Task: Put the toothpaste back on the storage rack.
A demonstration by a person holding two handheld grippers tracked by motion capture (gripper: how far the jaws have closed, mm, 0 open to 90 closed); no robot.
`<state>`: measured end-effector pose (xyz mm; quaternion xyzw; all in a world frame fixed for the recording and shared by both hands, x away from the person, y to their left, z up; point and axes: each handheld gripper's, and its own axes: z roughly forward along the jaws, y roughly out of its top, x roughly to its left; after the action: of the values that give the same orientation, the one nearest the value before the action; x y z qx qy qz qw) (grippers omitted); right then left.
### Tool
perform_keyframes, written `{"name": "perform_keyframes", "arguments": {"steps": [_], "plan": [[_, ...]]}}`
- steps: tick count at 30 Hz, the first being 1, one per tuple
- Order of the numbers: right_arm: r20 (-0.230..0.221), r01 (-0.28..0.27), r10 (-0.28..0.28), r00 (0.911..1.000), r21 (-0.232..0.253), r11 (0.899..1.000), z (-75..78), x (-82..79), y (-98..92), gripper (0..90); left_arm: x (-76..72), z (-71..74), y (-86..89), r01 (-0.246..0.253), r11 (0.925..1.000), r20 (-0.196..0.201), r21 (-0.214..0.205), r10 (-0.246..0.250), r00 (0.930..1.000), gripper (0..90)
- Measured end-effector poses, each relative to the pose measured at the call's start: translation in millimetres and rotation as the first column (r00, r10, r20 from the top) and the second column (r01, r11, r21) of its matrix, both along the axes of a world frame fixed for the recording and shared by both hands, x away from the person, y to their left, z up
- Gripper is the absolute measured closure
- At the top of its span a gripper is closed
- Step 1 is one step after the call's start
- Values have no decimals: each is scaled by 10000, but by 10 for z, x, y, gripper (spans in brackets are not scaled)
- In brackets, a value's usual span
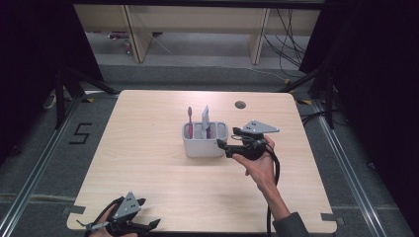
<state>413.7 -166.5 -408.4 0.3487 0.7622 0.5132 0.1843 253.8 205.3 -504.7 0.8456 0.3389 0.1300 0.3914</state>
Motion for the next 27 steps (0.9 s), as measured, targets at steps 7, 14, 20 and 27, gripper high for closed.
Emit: {"name": "perform_keyframes", "arguments": {"steps": [7,14,20,27], "plan": [[-214,-15,16,9998,4,10000,-26,-43,-90,248,1,3,2,-42,10000,26,15,42,10000,167],[-163,3,-6,9999,-153,9999,-21,-110,-161,234,9,8,18,48,9999,-10,124,-48,10000,168],[-248,-37,34,9997,-108,9999,-19,-175,-213,229,3,3,9,-138,9999,-12,-35,138,9999,168],[-200,91,-95,9998,-230,9997,-23,-246,-304,223,2,4,10,-189,9998,-8,-27,189,9998,168]]}}
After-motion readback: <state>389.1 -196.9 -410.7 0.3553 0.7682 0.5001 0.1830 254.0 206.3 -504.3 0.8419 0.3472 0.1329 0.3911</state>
